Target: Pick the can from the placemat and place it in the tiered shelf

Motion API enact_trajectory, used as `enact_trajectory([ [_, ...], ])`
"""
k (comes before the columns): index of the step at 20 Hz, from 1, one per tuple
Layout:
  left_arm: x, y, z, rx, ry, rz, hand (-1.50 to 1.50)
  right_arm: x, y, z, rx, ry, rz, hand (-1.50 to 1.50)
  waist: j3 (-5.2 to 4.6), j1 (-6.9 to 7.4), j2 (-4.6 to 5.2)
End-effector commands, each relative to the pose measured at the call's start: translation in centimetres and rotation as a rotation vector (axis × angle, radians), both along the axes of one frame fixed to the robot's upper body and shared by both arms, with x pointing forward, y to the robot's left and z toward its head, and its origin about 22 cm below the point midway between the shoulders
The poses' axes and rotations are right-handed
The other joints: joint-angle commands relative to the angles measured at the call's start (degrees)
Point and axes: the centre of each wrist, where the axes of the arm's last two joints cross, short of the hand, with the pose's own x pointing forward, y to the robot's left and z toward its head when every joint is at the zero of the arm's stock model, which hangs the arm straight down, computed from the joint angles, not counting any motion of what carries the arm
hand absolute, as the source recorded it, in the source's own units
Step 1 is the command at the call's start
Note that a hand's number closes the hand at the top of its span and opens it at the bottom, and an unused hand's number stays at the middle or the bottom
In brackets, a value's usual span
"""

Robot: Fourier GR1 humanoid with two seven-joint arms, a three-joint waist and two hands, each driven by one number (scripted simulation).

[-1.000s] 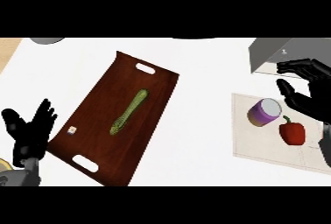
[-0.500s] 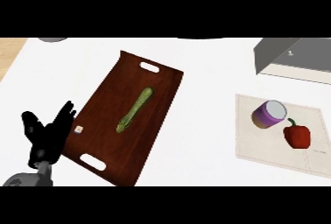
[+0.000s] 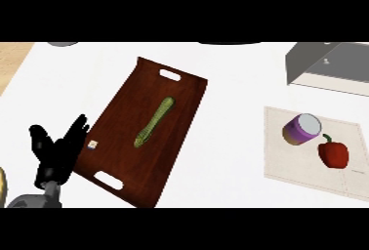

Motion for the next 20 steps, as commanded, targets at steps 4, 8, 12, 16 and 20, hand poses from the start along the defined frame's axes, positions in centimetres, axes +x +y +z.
enact_trajectory([
  [4,-0.5,0.3,-0.3,-0.013,0.044,-0.005,0.0,0.9,5.1,3.8,-0.097,0.165,0.021,-1.5,-0.32,0.38,0.25],
  [8,-0.8,0.0,-0.5,0.001,0.047,-0.035,0.0,3.5,8.8,7.3,-0.173,0.209,-0.09,-1.5,-0.36,1.66,0.39],
  [12,1.2,-1.8,-1.2,-0.018,0.033,-0.028,0.0,5.2,12.0,7.6,-0.239,0.217,-0.151,-1.5,-0.32,1.64,0.69],
  [16,0.0,-1.5,-0.1,-0.025,0.036,-0.046,0.0,5.9,15.0,3.3,-0.277,0.311,-0.177,-1.5,-0.26,1.96,0.61],
  [20,0.1,0.2,-1.0,0.002,0.044,-0.013,0.0,7.5,15.4,3.6,-0.306,0.41,-0.142,-1.5,-0.25,1.34,0.59],
])
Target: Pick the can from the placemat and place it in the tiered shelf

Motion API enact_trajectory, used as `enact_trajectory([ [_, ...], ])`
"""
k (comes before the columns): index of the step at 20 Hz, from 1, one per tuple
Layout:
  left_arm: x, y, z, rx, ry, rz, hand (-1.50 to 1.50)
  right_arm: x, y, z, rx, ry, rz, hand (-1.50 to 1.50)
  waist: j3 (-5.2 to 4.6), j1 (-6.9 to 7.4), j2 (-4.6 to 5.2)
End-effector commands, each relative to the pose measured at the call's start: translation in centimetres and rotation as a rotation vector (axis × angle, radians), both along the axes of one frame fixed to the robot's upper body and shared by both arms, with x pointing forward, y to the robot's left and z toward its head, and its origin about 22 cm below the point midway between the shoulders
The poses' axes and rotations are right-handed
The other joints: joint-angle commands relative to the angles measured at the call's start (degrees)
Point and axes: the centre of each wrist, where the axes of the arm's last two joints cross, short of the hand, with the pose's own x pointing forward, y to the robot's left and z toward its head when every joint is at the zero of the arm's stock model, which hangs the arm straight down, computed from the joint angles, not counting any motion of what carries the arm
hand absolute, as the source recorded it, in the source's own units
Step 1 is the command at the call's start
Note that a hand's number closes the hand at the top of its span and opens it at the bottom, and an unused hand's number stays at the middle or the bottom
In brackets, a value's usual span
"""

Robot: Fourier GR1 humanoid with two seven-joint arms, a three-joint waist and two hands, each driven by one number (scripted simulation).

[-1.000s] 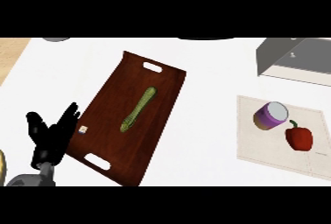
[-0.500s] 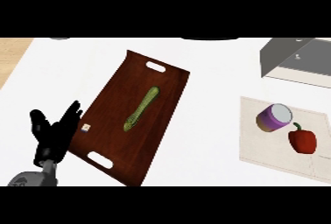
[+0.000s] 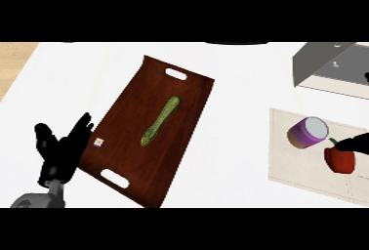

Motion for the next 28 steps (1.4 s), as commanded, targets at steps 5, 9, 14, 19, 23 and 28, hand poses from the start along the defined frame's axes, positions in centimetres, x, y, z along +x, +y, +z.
enact_trajectory([
  [5,0.2,1.2,-1.3,-0.03,0.038,0.018,0.0,0.7,4.2,-2.8,-0.078,0.124,0.047,-1.5,-0.23,-0.82,0.15],
  [9,0.8,0.8,0.6,-0.023,0.06,0.002,0.0,2.1,3.9,0.4,-0.1,0.152,-0.019,-1.5,-0.22,-0.7,0.11],
  [14,-1.0,-0.3,-0.1,-0.006,0.052,0.011,0.0,1.3,2.6,-3.8,-0.153,0.163,-0.048,-1.5,-0.19,-0.72,0.08],
  [19,0.5,0.5,-2.0,-0.007,0.055,0.005,0.0,1.4,4.6,-3.3,-0.157,0.154,-0.043,-1.5,-0.22,-1.01,0.13],
  [23,0.8,0.2,-1.2,-0.007,0.045,0.005,0.0,2.2,6.7,-7.4,-0.159,0.163,-0.05,-1.5,-0.21,-0.8,0.18],
  [28,-0.9,0.1,-1.9,-0.027,0.065,0.016,0.0,1.9,5.6,-9.0,-0.227,0.181,-0.085,-1.5,-0.2,-0.84,0.14],
])
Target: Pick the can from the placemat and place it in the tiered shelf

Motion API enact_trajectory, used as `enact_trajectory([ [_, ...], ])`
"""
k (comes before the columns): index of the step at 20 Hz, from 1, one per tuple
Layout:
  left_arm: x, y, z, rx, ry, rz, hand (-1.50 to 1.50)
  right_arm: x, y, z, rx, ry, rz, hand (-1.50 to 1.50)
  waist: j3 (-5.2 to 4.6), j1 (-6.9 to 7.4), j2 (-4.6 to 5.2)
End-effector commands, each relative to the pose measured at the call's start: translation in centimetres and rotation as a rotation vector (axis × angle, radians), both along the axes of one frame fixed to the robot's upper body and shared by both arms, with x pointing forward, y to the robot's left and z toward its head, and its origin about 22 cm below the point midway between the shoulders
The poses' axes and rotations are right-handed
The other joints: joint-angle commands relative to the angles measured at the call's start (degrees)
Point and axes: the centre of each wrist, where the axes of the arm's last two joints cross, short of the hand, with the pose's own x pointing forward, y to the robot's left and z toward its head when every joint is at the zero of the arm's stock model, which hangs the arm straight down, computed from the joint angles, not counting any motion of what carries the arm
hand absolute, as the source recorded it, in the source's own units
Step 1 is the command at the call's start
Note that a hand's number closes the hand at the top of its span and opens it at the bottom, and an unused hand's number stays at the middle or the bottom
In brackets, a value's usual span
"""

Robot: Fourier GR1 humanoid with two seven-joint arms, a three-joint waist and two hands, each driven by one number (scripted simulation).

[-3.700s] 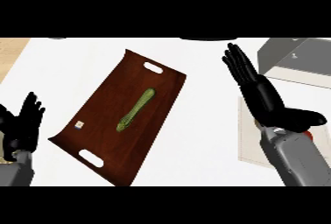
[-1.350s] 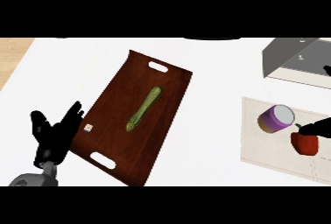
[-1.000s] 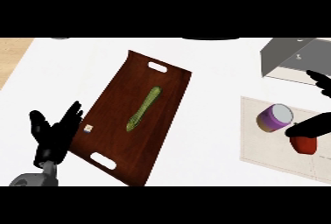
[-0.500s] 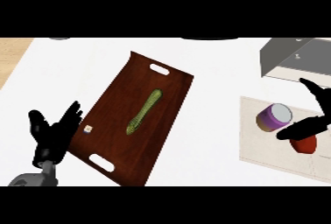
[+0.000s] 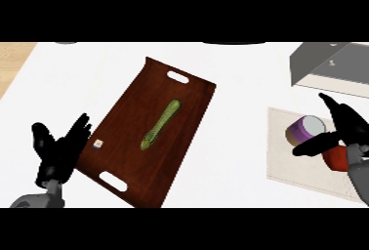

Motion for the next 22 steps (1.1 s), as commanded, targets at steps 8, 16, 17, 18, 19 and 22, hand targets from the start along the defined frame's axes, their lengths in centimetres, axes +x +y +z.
enact_trajectory([
  [8,0.4,0.1,-1.6,0.006,0.044,-0.005,0.0,2.7,-2.4,-2.1,-0.062,-0.015,-0.02,-1.5,-0.23,0.07,0.3],
  [16,0.3,-1.2,-1.0,-0.021,0.037,-0.015,0.0,2.6,-0.6,-7.0,-0.044,-0.065,0.002,-1.5,-0.22,0.14,0.3],
  [17,-2.2,-0.3,-2.1,-0.007,0.031,-0.003,0.0,2.6,-0.2,-5.4,-0.04,-0.071,-0.001,-1.5,-0.23,0.12,0.2],
  [18,0.4,0.0,-0.9,-0.026,0.042,-0.008,0.0,1.7,-1.7,-6.1,-0.036,-0.061,-0.003,-1.5,-0.23,-0.15,0.22],
  [19,0.2,-0.8,-1.0,-0.015,0.052,-0.006,0.0,2.8,-1.3,-7.1,-0.027,-0.061,0.017,-1.5,-0.22,0.09,0.27],
  [22,-0.3,-1.2,-0.8,-0.004,0.04,-0.019,0.0,2.7,0.2,-7.0,-0.059,0.132,0.217,1.5,-0.21,0.83,0.43],
])
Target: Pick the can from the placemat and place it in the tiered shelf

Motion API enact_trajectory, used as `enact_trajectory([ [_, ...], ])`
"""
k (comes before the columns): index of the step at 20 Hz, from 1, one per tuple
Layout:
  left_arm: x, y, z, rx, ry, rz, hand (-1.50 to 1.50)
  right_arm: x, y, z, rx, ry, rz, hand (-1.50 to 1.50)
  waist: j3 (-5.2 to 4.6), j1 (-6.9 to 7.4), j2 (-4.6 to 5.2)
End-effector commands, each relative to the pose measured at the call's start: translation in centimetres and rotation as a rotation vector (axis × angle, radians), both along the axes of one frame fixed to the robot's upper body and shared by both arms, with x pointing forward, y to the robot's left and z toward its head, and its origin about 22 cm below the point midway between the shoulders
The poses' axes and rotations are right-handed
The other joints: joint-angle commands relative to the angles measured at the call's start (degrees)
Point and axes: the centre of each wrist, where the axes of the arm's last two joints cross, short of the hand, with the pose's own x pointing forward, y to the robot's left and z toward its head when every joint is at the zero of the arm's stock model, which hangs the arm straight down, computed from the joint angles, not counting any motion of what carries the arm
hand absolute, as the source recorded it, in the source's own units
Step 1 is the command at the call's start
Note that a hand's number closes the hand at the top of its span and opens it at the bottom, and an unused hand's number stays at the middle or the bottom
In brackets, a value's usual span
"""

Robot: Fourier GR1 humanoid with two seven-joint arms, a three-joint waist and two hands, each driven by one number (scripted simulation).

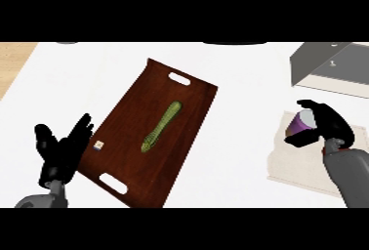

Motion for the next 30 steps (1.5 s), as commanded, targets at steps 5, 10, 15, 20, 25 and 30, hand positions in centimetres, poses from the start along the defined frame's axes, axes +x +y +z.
enact_trajectory([
  [5,-1.0,0.1,-0.4,-0.011,0.053,-0.006,0.0,-0.6,0.9,-2.4,0.042,0.034,0.172,1.5,-0.21,-0.1,0.28],
  [10,-0.9,1.0,-0.5,-0.005,0.062,-0.001,0.0,-1.1,2.0,-1.3,0.074,-0.078,0.194,1.5,-0.23,-0.33,0.22],
  [15,0.7,0.2,-1.2,0.007,0.055,0.028,0.0,-3.2,0.9,0.5,0.038,-0.185,0.333,1.5,-0.24,-1.0,0.22],
  [20,0.1,0.5,0.2,-0.008,0.05,0.023,0.0,-3.7,-3.1,2.3,0.157,-0.327,0.469,1.5,-0.19,-0.93,0.1],
  [25,-0.6,0.6,-1.4,-0.018,0.057,0.035,0.0,-5.1,-4.0,8.6,0.132,-0.58,0.445,1.5,-0.27,-1.94,-0.12],
  [30,-0.6,1.1,-1.5,-0.006,0.07,0.049,0.0,-8.5,-4.9,15.4,0.081,-0.746,0.324,1.5,-0.35,-2.84,-0.23],
])
